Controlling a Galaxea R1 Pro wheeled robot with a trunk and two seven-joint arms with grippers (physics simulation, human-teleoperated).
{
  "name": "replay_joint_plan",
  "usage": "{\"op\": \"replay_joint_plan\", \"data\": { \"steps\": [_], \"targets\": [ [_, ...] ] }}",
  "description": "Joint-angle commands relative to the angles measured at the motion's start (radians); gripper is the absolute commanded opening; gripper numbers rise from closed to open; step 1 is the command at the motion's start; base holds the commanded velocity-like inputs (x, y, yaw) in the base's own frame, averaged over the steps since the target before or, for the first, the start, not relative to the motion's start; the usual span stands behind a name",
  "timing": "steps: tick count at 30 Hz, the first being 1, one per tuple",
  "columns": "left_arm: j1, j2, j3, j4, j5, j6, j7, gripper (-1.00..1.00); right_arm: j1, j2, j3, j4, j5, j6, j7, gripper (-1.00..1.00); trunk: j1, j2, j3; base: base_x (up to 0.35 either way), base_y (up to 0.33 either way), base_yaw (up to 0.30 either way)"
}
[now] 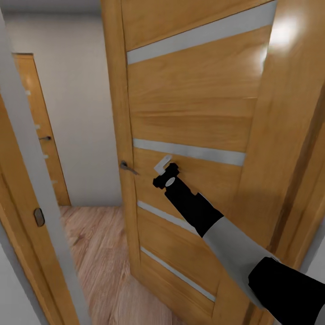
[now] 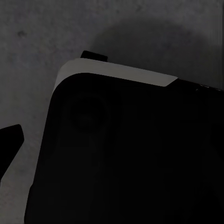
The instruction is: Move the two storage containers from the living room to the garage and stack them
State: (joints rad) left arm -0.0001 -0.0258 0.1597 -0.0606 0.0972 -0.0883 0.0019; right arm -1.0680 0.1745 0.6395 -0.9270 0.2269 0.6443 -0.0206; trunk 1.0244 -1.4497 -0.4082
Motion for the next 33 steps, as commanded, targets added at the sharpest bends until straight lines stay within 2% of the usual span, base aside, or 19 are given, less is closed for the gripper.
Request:
{"op": "replay_joint_plan", "data": {
  "steps": [1,12,33],
  "targets": [
    [0.0,0.0,0.0,-0.001,0.01,-0.002,0.0,1.0,-0.001,0.0,0.002,-0.001,0.017,0.006,-0.005,1.0,0.001,0.0,-0.001,0.273,0.0,0.0],
    [0.0,0.0,0.001,-0.001,0.01,-0.002,0.0,1.0,-0.001,0.0,0.0,0.0,0.02,0.005,-0.028,1.0,0.001,0.0,-0.001,0.049,0.0,0.0],
    [0.0,-0.002,0.001,-0.001,0.01,-0.002,0.001,1.0,-0.001,0.0,-0.002,0.007,0.017,0.006,-0.028,1.0,0.001,0.0,-0.001,0.0,0.0,0.0]
  ]
}}
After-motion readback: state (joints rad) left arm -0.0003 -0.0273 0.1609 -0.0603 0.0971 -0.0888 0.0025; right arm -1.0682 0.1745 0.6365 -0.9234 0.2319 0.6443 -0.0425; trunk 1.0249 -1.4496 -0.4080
